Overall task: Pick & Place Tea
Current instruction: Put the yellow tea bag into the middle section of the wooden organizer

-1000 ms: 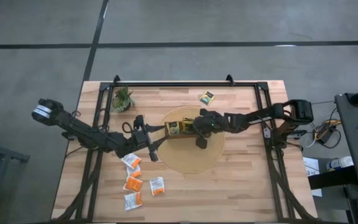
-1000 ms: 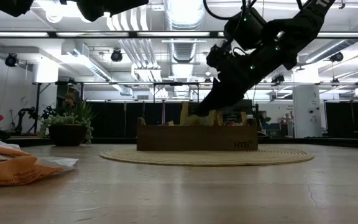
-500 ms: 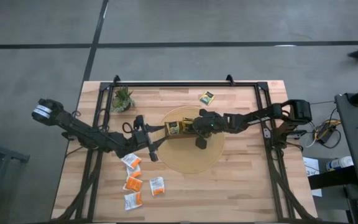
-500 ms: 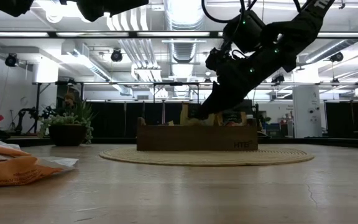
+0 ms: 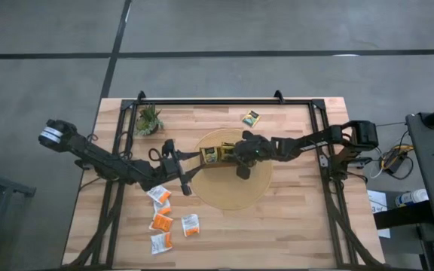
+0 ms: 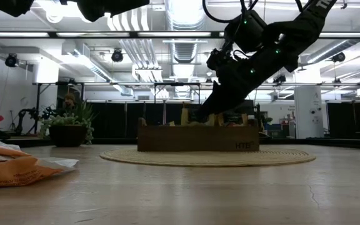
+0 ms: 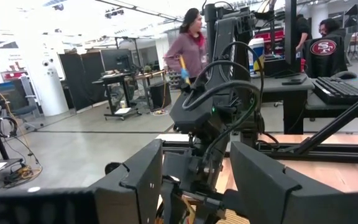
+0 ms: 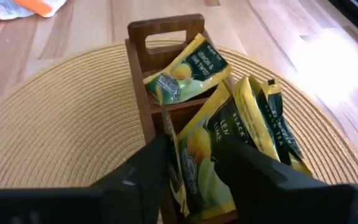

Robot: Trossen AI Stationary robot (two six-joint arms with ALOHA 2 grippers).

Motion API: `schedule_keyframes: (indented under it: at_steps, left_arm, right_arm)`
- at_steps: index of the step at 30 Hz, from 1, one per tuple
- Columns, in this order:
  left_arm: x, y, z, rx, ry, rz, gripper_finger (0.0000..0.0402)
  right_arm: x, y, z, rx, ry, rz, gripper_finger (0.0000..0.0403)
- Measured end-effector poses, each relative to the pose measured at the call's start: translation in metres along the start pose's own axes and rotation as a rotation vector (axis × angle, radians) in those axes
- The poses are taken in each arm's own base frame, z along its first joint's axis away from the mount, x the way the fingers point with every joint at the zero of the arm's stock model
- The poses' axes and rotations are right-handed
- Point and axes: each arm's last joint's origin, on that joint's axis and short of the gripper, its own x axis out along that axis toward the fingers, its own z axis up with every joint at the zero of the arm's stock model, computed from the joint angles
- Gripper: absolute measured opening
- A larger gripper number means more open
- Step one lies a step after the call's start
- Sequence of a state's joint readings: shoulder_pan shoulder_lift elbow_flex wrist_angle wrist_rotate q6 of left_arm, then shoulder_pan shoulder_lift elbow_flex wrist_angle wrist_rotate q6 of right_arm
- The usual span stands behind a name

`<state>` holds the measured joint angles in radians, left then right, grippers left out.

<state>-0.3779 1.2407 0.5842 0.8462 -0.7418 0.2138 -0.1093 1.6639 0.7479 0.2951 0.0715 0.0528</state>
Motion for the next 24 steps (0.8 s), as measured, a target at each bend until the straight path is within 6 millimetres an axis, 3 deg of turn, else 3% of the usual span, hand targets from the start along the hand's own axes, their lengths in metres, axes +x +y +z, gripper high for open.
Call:
schedule_keyframes:
  at_steps: [5, 11, 16, 24]
  left_arm:
    - [-0.001, 0.0, -0.001, 0.031, 0.013, -0.002, 0.0183]
    - [-0.007, 0.007, 0.004, 0.023, 0.052, -0.007, 0.0183]
    - [-0.019, 0.02, 0.011, -0.017, 0.118, -0.021, 0.0183]
    - [-0.044, 0.042, 0.024, -0.112, 0.185, -0.147, 0.0183]
  right_arm:
    - [-0.009, 0.003, 0.014, 0.022, -0.052, 0.011, 0.0193]
    - [-0.021, 0.011, 0.036, 0.073, -0.123, 0.041, 0.0209]
    - [-0.02, 0.005, 0.058, 0.076, 0.006, 0.011, 0.021]
    - [0.001, -0.011, 0.099, 0.012, 0.176, 0.018, 0.0208]
